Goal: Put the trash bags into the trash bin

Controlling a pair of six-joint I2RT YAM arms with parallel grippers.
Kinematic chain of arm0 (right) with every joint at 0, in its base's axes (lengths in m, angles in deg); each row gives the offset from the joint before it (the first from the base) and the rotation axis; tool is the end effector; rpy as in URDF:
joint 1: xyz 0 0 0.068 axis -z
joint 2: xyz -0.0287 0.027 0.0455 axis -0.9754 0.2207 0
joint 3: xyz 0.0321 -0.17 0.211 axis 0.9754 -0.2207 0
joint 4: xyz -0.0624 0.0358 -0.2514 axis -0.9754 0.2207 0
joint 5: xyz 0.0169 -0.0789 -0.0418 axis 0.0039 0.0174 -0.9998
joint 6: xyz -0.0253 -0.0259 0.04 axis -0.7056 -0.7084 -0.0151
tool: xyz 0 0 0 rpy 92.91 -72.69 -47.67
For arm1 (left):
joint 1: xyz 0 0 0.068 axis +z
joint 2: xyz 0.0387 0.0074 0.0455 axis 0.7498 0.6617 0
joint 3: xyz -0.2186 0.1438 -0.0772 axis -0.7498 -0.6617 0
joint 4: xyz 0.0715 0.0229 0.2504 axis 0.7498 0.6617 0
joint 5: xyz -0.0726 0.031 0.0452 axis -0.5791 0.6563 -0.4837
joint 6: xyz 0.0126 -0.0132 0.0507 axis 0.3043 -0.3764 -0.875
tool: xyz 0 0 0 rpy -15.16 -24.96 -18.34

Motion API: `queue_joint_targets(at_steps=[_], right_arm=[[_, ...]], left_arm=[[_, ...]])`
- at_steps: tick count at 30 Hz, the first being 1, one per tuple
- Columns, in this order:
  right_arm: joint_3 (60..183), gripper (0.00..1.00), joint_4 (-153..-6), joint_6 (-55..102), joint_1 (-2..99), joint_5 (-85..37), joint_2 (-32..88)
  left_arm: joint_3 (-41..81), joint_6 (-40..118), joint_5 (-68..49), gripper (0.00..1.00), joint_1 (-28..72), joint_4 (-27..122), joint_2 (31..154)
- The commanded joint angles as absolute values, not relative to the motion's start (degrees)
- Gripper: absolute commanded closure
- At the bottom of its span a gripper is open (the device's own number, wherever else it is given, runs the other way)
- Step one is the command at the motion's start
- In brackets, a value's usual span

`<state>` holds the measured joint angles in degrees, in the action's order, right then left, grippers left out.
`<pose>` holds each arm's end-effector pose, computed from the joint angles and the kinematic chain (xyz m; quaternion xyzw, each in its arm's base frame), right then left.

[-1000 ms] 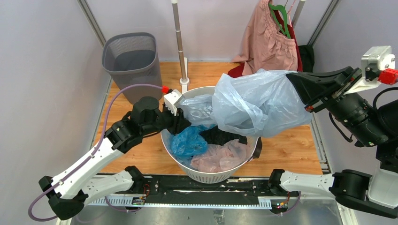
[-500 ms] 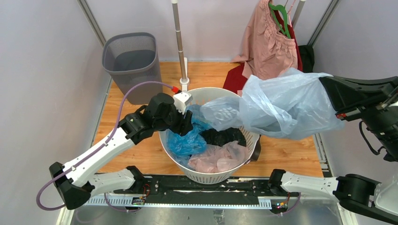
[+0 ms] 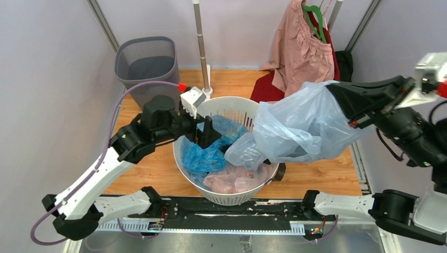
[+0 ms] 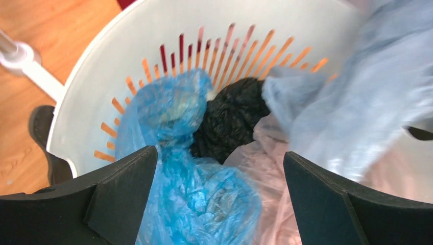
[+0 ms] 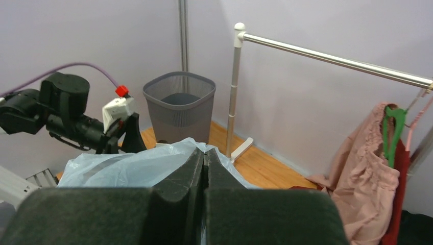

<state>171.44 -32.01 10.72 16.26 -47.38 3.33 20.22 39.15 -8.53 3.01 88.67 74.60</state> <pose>0.0111 0.0007 0.6227 -0.2181 0.5276 0.3108 0.7599 0.1364 -0.1456 0.4131 0.2752 0.7918 -0.3082 0.4498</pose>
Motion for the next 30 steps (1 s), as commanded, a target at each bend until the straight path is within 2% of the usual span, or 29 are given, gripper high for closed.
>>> queue_joint_targets(at_steps=[1,7,11,15,20,30], right_arm=[[173.4,1.0,-32.5,11.4,15.5,-42.0,7.7],[179.3,1.0,-33.3,12.4,15.5,-36.6,14.4],[182.1,1.0,-35.0,13.4,15.5,-33.2,18.1],[181.8,1.0,-37.6,14.8,15.5,-28.6,20.6],[180.3,1.0,-40.4,16.4,15.5,-25.6,23.1],[175.5,1.0,-44.7,19.6,15.6,-24.0,23.6]], left_arm=[[22.9,38.3,-14.0,0.0,2.9,87.7,70.9],[19.2,38.1,-19.2,0.0,2.9,84.2,66.0],[17.5,37.4,-17.1,0.0,2.9,84.5,64.8],[17.3,37.5,-13.9,0.0,2.9,84.5,62.3],[17.3,38.6,-17.6,0.0,2.9,83.4,63.9],[11.2,42.4,-22.9,0.0,2.9,72.0,62.9]])
